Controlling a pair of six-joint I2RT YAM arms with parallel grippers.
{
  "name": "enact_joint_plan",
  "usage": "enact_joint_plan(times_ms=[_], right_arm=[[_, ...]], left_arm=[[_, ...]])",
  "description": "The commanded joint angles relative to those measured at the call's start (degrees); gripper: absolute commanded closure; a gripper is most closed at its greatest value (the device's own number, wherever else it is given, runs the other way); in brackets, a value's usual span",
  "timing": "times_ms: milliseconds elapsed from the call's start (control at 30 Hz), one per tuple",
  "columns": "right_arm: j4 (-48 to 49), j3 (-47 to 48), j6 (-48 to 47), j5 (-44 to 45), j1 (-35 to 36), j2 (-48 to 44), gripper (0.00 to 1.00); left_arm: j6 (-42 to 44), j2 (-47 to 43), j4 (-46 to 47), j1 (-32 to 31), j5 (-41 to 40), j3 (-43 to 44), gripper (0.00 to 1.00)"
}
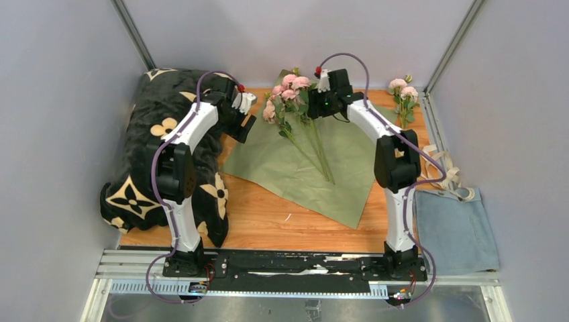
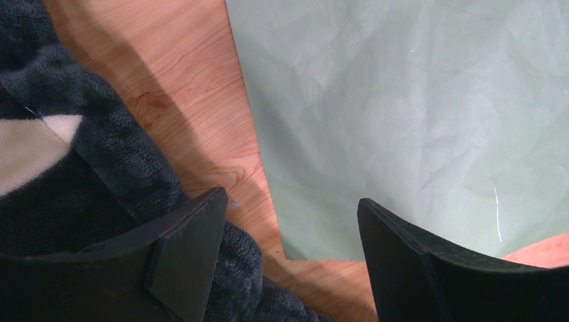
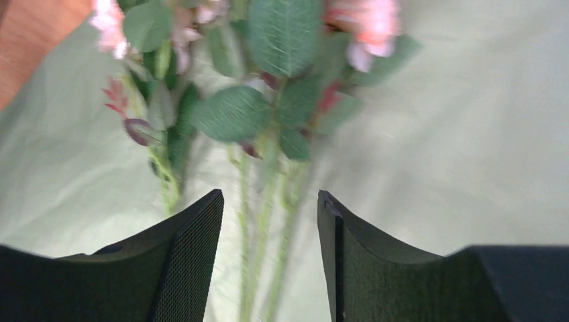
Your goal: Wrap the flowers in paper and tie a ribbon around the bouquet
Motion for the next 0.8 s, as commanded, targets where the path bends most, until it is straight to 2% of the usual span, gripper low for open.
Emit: enact_joint_plan(times_ms=[0,67,167,233,333,567,667,700,767], right_arm=[[-4.0,-5.1,-2.1,11.3,-8.7,-10.4,0.43],[-5.6,-8.6,-1.6,14.5,-14.4,-11.9,0.44],[-12.8,-6.3,-0.8,21.0,-21.8,-7.7,0.34],[-16.7,-3.0,-0.7,20.0,-25.7,-3.6,0.31],[-18.2,0.6,-0.6,15.2,-29.9,1.2,0.33],[-19.2,6.3,-0.5,11.8,-33.5,8.5,0.54],[-19.3,6.1,-1.2,9.5,-33.6,10.4,0.58],[-19.2,5.8,-1.2,9.7,-33.5,10.8,0.62],[-19.8,5.4,-1.4,11.8,-33.6,11.2,0.81]], left_arm=[[0.5,-2.3,0.0,0.3,0.6,-0.9,0.21],[0.6,-2.4,0.0,0.4,0.9,-1.2,0.21],[0.6,-1.8,0.0,0.4,0.8,-1.4,0.21],[0.4,-1.2,0.0,0.4,0.7,-1.2,0.21],[0.3,-0.8,-0.1,0.4,0.3,-1.3,0.21],[0.1,-0.4,0.0,0.4,0.2,-1.7,0.21],[-0.8,0.5,-0.1,0.4,0.5,-0.9,0.21],[-1.0,0.8,-0.1,0.4,0.6,-0.7,0.21],[-1.3,0.9,-0.2,0.4,0.5,-0.4,0.21]])
